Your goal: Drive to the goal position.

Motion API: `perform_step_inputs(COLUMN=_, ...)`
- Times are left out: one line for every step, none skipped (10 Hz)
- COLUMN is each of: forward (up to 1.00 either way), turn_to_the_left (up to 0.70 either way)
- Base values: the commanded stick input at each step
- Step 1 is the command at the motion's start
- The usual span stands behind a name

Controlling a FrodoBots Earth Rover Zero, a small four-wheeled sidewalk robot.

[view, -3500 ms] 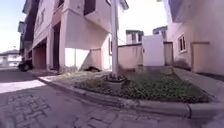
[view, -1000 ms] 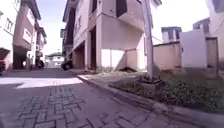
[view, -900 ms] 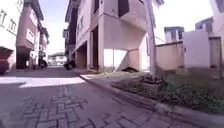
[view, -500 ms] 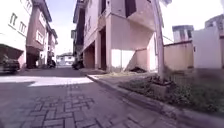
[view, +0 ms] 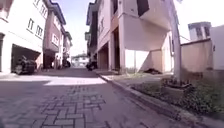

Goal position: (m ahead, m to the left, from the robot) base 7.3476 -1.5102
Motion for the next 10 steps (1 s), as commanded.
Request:
perform_step_inputs(forward=0.7, turn_to_the_left=0.0)
perform_step_inputs(forward=0.7, turn_to_the_left=0.0)
perform_step_inputs(forward=0.7, turn_to_the_left=0.0)
perform_step_inputs(forward=0.7, turn_to_the_left=0.0)
perform_step_inputs(forward=0.7, turn_to_the_left=0.0)
perform_step_inputs(forward=0.7, turn_to_the_left=0.0)
perform_step_inputs(forward=0.7, turn_to_the_left=0.0)
perform_step_inputs(forward=0.7, turn_to_the_left=0.35)
perform_step_inputs(forward=0.7, turn_to_the_left=0.29)
perform_step_inputs(forward=0.7, turn_to_the_left=0.05)
